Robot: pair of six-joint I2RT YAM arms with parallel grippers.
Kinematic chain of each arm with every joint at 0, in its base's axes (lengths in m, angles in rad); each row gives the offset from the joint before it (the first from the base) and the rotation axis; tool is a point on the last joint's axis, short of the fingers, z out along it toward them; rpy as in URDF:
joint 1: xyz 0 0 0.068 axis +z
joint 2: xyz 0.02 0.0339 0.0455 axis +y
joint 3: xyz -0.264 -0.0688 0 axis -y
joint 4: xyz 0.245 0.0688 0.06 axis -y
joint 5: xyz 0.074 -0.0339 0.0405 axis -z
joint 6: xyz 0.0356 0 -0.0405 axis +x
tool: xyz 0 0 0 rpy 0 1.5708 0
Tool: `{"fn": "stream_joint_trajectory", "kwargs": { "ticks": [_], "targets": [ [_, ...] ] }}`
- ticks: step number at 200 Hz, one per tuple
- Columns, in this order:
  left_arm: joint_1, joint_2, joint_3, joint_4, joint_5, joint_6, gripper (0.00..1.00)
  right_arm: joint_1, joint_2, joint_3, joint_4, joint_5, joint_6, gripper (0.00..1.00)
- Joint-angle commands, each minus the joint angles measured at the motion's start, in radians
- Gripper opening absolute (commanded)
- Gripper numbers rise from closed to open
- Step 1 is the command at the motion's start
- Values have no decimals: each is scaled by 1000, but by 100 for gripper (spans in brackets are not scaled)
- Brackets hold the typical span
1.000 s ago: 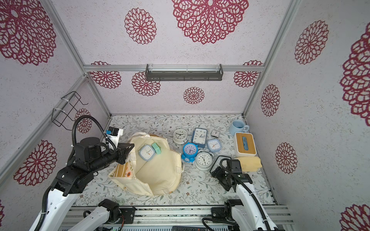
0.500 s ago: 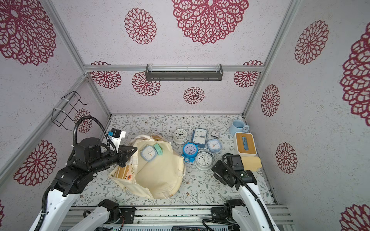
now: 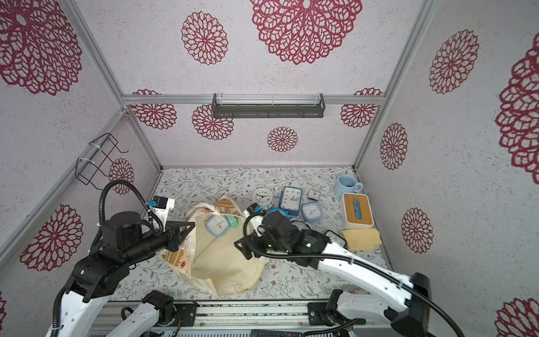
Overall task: Take the alarm clock out of the canvas bag
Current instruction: Adjust the canvas bag at the center of the board.
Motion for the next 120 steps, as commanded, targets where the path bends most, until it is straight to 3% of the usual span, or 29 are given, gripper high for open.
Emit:
{"fn": "stream_joint_trajectory", "kwargs": {
  "ticks": [1, 51, 77, 95, 120],
  "targets": [
    [-5, -3, 32, -34, -53, 3, 0, 26, 103, 36, 103, 35, -177, 90],
    [-5, -9, 36, -52, -57, 37, 0, 26, 427, 126, 328, 176, -204, 95],
    [-4, -36, 13, -33, -85, 48, 0, 34, 568, 282, 312, 246, -103, 96],
    [-5, -31, 28, -36, -125, 47, 0, 72, 538, 279, 327, 330, -79, 96],
    [-5, 5, 73, -66, -134, 70, 0, 128, 338, 78, 400, 463, -80, 96]
  ]
}}
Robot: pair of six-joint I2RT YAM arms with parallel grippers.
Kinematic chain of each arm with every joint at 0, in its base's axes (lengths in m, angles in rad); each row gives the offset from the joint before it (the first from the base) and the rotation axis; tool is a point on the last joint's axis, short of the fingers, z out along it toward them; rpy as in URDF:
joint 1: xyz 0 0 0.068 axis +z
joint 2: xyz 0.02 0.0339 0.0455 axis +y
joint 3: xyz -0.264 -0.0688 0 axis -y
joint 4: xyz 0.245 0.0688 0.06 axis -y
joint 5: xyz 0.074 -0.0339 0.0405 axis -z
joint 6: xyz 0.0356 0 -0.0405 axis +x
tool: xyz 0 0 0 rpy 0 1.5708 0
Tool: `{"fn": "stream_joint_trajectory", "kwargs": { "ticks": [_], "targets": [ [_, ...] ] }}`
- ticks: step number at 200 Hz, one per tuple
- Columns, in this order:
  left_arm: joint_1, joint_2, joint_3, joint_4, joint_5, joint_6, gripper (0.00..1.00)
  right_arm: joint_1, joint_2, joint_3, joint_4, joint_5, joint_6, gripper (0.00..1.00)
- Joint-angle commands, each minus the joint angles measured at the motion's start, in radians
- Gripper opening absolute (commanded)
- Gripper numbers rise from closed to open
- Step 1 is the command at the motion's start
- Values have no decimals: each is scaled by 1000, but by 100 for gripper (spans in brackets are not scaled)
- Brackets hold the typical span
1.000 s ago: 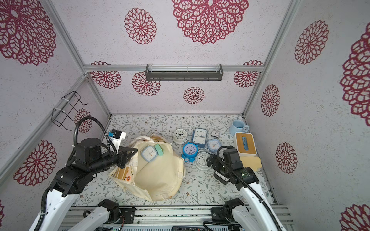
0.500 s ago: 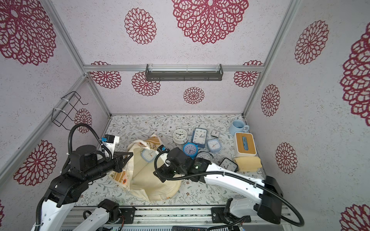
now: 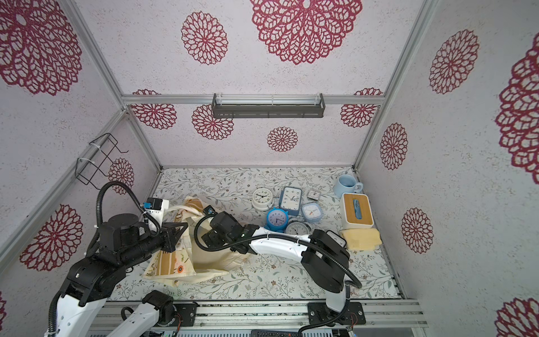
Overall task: Take the alarm clock out of the canvas bag
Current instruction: Adjust the canvas bag at the center of the board.
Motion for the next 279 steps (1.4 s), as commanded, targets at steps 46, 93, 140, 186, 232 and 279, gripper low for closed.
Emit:
{"fn": "stream_joint_trajectory", "kwargs": {
  "ticks": [46, 93, 140, 186, 232, 279],
  "targets": [
    [-5, 118, 137, 59, 111, 76, 0, 186, -546, -320, 52, 78, -56, 90],
    [-20, 214, 257, 10, 335, 171, 0, 193, -395, -275, 18, 20, 11, 90],
    [-28, 180, 278, -152, 278, 278, 0, 57, -387, -337, 248, -102, 139, 88],
    [-28, 146, 134, 1, 261, 215, 0, 62, -284, -326, 261, -4, 167, 92],
    [-32, 189, 108, 82, 277, 210, 0, 91, -23, -145, 143, 245, 158, 99],
    [-32, 150, 94, 70, 270, 263, 0, 91, 67, -91, 124, 424, 122, 99]
  ]
}}
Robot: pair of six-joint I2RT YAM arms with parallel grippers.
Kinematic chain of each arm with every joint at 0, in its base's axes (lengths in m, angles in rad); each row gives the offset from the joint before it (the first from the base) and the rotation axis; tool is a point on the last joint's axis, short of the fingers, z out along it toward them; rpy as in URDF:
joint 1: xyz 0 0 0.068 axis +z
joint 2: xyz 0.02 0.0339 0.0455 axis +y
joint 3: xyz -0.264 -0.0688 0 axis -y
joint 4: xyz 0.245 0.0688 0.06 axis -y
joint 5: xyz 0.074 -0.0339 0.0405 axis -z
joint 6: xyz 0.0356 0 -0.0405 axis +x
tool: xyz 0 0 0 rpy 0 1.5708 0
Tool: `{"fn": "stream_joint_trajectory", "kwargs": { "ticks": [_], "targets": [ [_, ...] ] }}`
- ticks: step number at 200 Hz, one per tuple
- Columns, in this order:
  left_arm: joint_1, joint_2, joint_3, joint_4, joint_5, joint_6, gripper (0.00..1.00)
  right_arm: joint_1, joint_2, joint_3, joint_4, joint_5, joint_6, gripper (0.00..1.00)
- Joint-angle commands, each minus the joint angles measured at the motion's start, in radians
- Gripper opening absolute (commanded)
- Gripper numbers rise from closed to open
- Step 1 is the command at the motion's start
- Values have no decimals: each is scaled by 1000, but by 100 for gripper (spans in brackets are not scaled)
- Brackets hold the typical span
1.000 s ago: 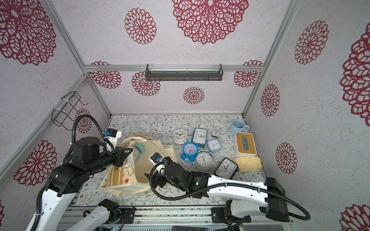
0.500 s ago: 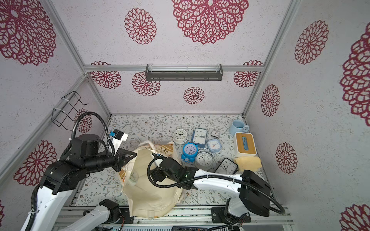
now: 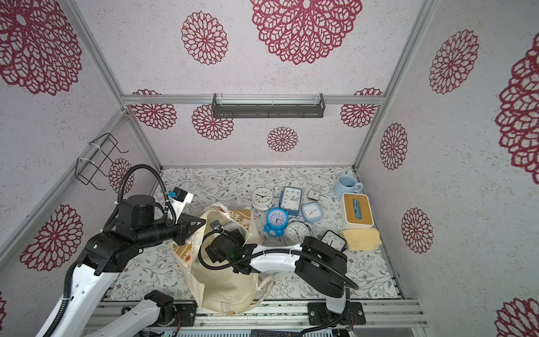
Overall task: Take the alarm clock out of the canvas bag
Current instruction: Adjust the canvas bag at the center of the board.
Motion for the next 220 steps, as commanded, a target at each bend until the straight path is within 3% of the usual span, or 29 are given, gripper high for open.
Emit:
{"fn": "stream_joint_trajectory", "kwargs": {
  "ticks": [1, 25, 45, 119, 152, 168, 203, 220],
  "targets": [
    [-4, -37, -2, 39, 4, 50, 0, 1, 8, 57, -22, 179, -18, 99],
    [-4, -54, -6, 19, -7, 83, 0, 2, 38, 82, -36, 304, -71, 99],
    [-2, -57, -13, 12, 1, 103, 0, -7, 70, 93, 3, 323, -127, 99],
    [-2, -85, -57, 7, 10, 123, 0, -103, 251, 180, 18, 58, -108, 99],
    [-1, -112, -63, 2, -10, 132, 0, -115, 223, 121, 96, -118, -118, 98],
    [2, -117, -65, -3, -20, 136, 0, -116, 184, 89, 108, -123, -104, 98],
    [6, -119, -73, 12, -20, 127, 0, -114, 45, -57, 268, -114, -104, 85],
    [6, -114, -65, 19, -9, 126, 0, -110, -19, -116, 319, -95, -90, 67]
  ]
}}
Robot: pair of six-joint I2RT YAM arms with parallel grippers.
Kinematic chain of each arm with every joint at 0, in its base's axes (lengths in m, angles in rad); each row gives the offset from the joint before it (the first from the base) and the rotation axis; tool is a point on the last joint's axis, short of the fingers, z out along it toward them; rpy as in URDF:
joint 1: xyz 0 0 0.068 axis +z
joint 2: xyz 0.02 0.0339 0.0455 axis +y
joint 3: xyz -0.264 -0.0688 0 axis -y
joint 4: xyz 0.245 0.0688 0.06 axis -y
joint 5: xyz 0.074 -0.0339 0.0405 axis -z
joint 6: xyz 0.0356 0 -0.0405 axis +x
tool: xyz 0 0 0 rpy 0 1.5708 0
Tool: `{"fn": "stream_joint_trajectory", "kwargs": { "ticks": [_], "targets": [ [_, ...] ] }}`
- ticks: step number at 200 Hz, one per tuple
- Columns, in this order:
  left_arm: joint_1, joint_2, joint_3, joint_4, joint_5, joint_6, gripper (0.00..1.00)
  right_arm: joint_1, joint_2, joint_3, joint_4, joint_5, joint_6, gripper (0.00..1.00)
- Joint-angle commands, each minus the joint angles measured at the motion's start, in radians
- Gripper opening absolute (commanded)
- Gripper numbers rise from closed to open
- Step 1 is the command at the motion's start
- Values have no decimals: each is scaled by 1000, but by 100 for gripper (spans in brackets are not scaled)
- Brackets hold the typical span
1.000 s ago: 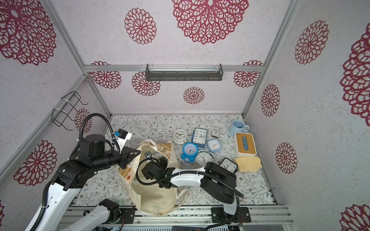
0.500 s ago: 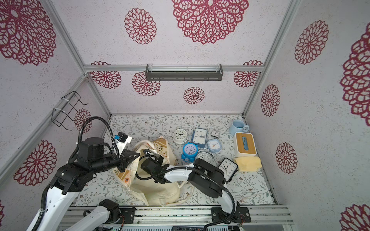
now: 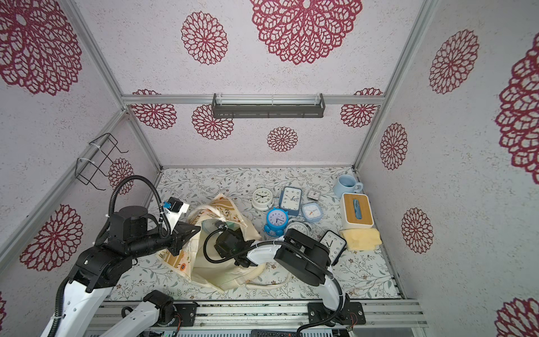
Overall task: Take the alarm clock out of the canvas bag
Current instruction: Adjust the canvas bag at the center of the board.
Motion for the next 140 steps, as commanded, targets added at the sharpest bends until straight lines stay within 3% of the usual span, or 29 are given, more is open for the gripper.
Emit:
{"fn": "stream_joint_trajectory", "kwargs": {
  "ticks": [1, 13, 28, 43, 57, 87, 140],
  "targets": [
    [5, -7, 4, 41, 25, 26, 0, -3, -136, -54, 151, 10, 16, 65],
    [4, -5, 13, 40, 41, 22, 0, 7, -174, -82, 156, 74, 38, 45],
    [4, -3, 25, 40, 69, 18, 0, 26, -210, -114, 184, 155, 41, 41],
    [4, 0, 42, 36, 100, 14, 0, 38, -224, -124, 215, 218, 29, 48],
    [3, 7, 68, 32, 124, 1, 0, 41, -215, -105, 218, 243, 38, 62],
    [1, 15, 109, 30, 156, -8, 0, 39, -140, -13, 140, 322, 157, 82],
    [0, 15, 121, 35, 165, -6, 0, 38, -74, 44, 12, 484, 410, 82]
  ]
}}
